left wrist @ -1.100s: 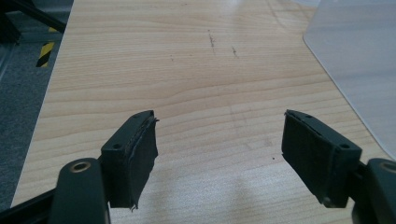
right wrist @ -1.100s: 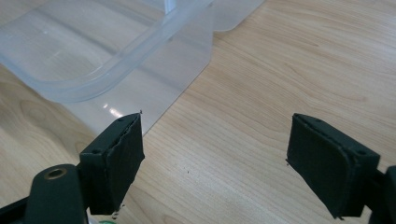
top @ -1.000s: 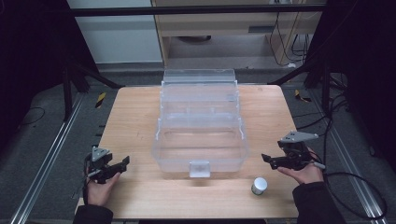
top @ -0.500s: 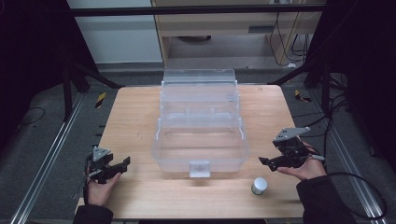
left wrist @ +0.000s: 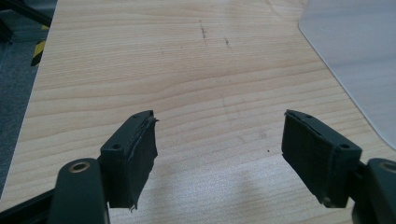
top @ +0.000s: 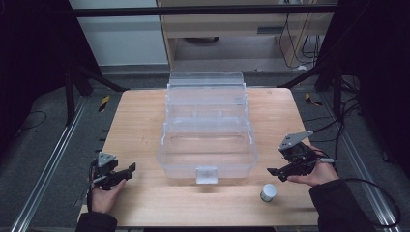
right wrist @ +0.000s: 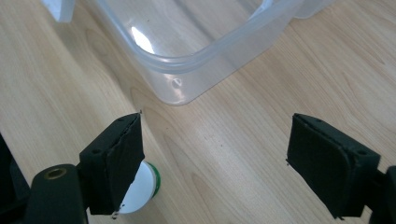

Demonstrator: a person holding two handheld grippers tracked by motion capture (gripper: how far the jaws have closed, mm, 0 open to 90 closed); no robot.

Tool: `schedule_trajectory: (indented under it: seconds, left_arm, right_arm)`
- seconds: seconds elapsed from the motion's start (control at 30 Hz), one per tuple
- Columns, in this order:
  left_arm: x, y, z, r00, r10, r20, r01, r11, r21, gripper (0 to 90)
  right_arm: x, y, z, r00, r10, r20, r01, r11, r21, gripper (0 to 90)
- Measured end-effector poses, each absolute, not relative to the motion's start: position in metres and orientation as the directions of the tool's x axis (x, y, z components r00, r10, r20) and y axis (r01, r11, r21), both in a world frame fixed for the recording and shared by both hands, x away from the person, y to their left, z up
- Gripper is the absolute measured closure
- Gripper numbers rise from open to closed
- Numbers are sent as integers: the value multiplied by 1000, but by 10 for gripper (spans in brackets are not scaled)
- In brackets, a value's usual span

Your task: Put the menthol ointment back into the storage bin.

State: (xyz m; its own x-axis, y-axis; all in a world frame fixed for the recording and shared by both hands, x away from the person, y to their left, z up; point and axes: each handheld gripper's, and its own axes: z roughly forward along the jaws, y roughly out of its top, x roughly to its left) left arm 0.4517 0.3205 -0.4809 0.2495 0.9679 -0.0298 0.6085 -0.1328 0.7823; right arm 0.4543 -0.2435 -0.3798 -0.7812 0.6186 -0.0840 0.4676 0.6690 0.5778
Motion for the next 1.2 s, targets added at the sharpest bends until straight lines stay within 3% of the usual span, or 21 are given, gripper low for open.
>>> schedule_trajectory:
  seconds: [0.47, 1.2]
  left_arm:
    - [452, 320, -481, 252, 967, -26, 612, -138, 779, 257]
    - [452, 319, -481, 256, 966, -24, 612, -142, 778, 257]
  right_arm:
    - [448, -231, -374, -835, 543, -91, 431, 747, 506, 204]
    - [435, -215, -394, -914, 401, -67, 356, 868, 346, 295]
